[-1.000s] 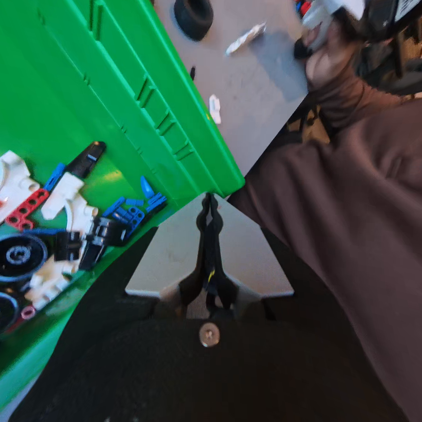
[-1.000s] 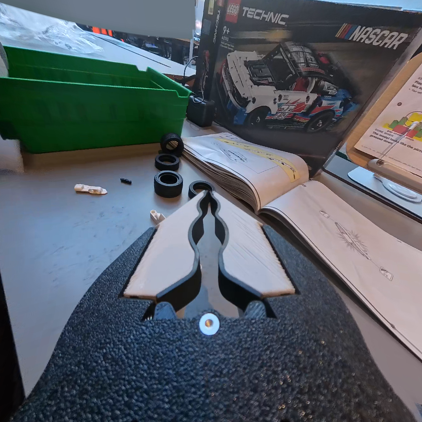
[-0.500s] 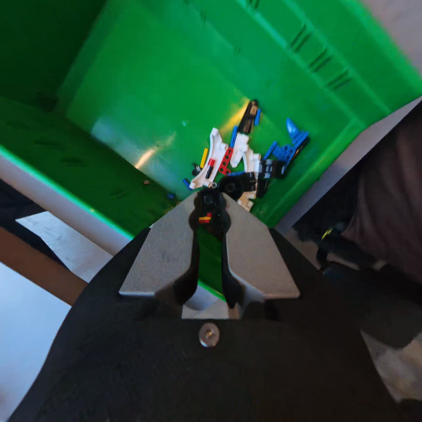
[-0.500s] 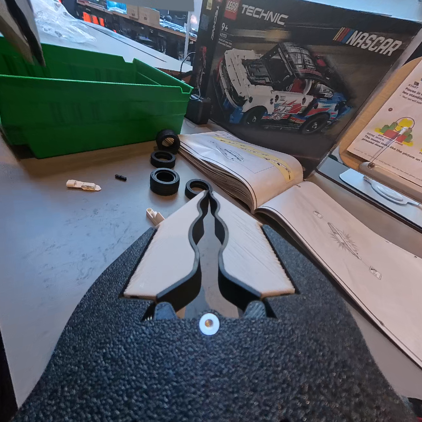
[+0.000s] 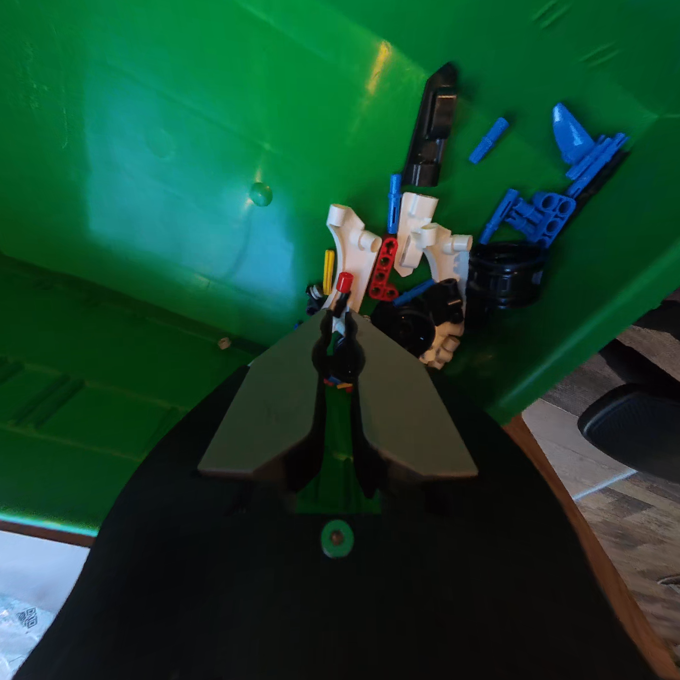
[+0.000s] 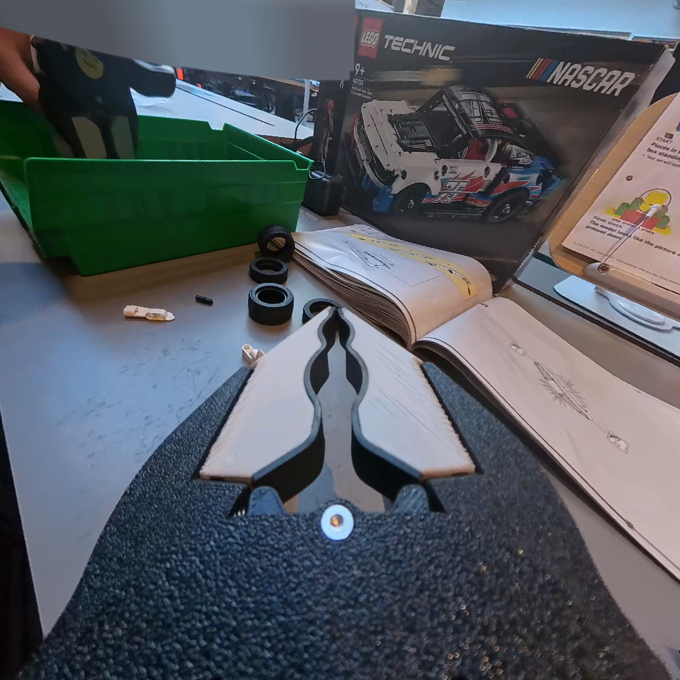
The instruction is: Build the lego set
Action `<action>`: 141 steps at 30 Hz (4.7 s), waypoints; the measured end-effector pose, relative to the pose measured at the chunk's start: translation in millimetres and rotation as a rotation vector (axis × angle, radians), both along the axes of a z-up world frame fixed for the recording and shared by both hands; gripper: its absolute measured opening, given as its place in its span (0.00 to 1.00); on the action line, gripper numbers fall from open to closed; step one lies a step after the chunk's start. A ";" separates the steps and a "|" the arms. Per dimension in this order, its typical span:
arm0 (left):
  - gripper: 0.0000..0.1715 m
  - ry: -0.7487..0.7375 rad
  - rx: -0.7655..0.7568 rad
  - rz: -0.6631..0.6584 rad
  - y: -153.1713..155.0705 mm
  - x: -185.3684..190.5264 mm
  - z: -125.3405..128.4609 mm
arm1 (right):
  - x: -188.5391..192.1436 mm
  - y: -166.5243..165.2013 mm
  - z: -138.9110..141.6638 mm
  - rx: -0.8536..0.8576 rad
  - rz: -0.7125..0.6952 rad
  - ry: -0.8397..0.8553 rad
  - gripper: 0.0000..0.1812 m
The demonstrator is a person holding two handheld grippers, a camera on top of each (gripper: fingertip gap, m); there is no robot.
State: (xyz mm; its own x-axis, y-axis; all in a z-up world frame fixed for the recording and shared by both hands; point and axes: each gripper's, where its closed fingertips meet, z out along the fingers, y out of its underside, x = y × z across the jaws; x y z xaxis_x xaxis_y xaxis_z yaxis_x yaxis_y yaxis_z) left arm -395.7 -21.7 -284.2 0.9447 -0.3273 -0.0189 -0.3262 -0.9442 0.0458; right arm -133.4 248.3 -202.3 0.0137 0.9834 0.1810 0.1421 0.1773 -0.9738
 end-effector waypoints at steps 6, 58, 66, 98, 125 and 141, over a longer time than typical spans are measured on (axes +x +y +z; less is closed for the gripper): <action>0.04 0.020 0.001 -0.034 6.0 6.6 -1.8 | 1.6 2.6 2.5 -0.035 0.006 0.017 0.00; 0.09 0.129 0.108 -0.130 148.2 166.5 -3.0 | 19.5 -4.7 22.7 -0.142 0.102 0.110 0.00; 0.19 0.188 0.405 0.021 125.1 148.3 69.2 | 19.1 -3.0 18.3 -0.132 0.092 0.091 0.00; 0.29 0.114 0.888 0.326 12.8 50.0 99.5 | 0.1 24.0 -1.9 -0.013 -0.090 -0.014 0.00; 0.00 -0.136 -0.230 0.227 4.7 2.2 24.7 | 3.1 26.4 3.1 -0.097 -0.058 0.023 0.00; 0.00 -0.050 -0.272 0.231 5.7 2.6 21.7 | 9.0 23.4 11.0 -0.162 -0.015 0.079 0.00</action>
